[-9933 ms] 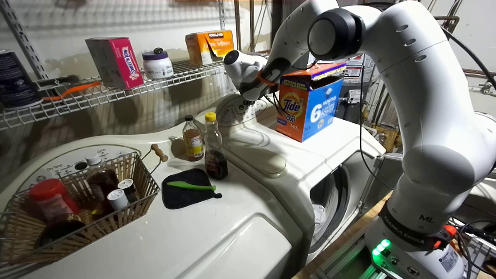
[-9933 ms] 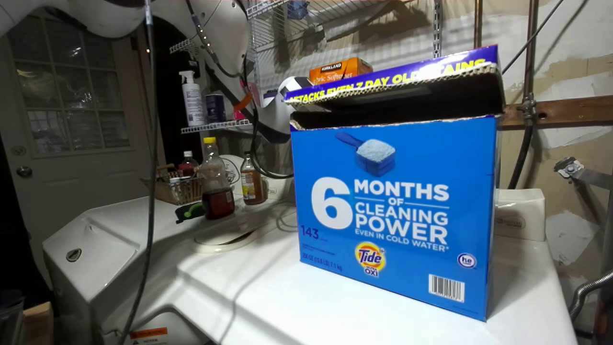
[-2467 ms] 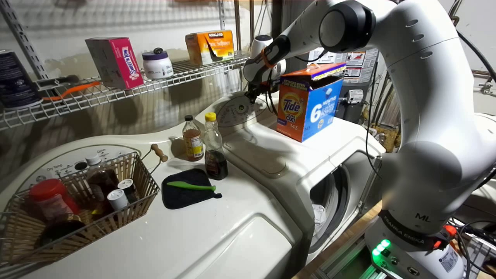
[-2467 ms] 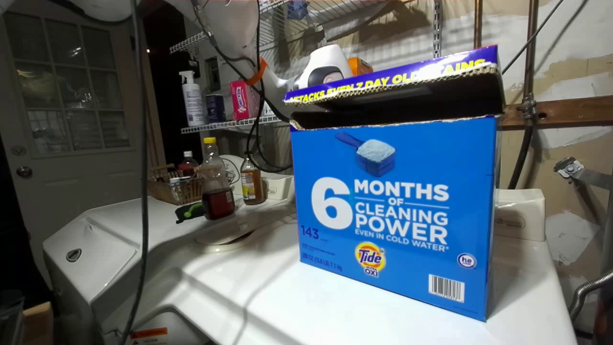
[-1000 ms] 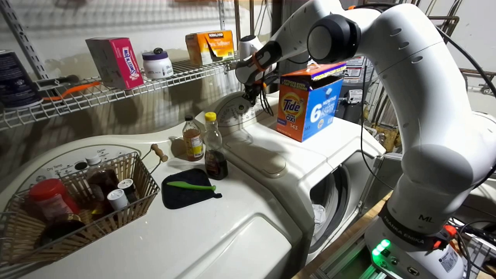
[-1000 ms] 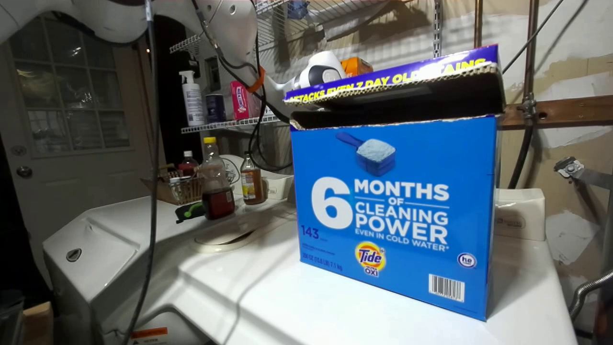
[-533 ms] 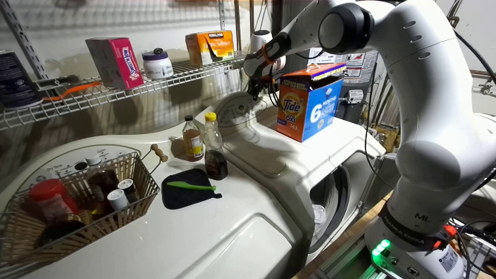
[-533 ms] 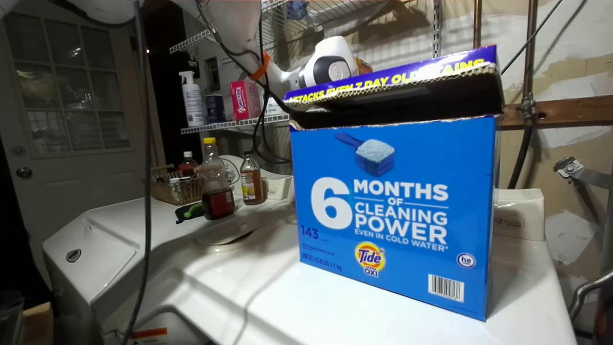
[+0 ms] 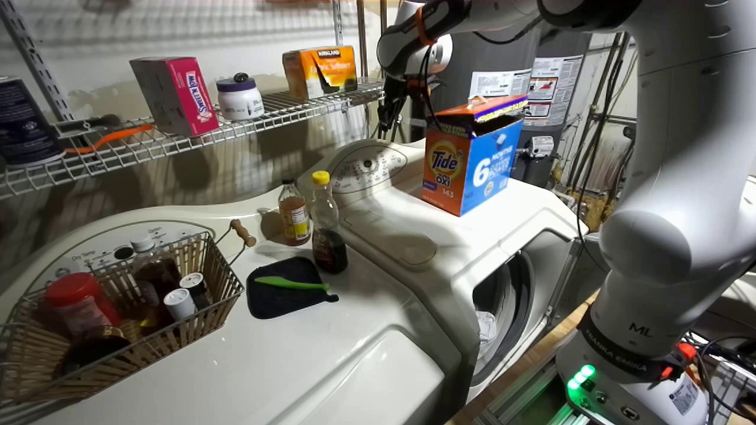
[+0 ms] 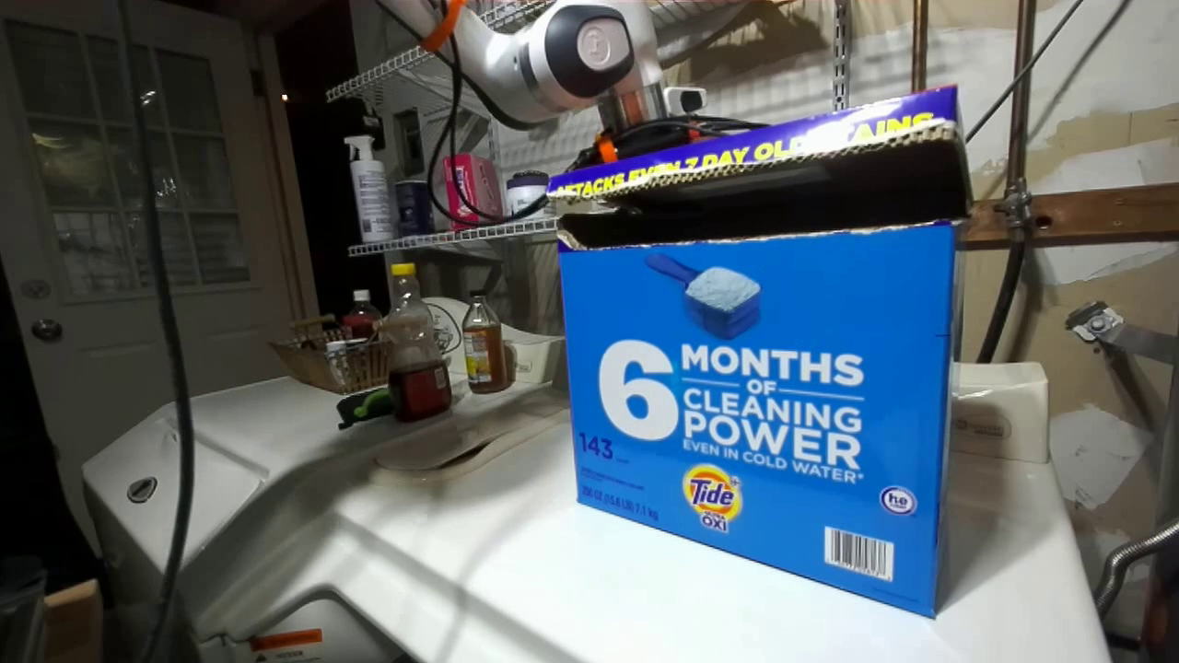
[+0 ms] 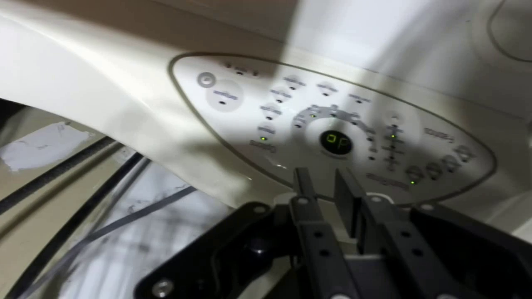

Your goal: Press the button on the washer

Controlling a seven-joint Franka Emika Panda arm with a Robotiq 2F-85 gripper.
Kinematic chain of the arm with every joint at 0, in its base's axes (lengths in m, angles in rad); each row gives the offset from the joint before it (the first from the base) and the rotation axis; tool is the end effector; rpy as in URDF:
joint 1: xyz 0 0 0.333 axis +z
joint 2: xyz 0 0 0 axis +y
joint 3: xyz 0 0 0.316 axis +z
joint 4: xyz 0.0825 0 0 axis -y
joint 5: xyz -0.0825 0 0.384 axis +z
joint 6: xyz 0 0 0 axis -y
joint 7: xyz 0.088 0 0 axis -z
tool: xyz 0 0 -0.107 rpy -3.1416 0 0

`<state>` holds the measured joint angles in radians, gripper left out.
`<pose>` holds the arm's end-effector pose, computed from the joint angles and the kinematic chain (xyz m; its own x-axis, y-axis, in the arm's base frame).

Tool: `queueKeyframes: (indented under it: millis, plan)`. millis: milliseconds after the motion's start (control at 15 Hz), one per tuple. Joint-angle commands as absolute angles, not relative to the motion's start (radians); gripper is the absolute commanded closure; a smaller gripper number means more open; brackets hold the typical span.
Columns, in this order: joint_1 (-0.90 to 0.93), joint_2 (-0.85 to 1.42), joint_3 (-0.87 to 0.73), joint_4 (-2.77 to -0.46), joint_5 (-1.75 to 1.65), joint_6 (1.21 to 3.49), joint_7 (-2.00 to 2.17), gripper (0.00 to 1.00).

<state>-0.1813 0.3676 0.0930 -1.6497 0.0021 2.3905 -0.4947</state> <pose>0.6899 -0.0690 0.4402 0.8595 0.3830 0.3386 0.3555 -0.9237 0.1426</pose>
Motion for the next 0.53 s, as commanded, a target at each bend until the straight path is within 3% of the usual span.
queueKeyframes:
  millis: [0,467]
  plan:
    - [-0.203,0.232,0.113,-1.782,0.135,2.309,-0.607,0.48]
    - [-0.138,-0.012,0.025,-1.956,0.082,2.273,-0.458,0.01]
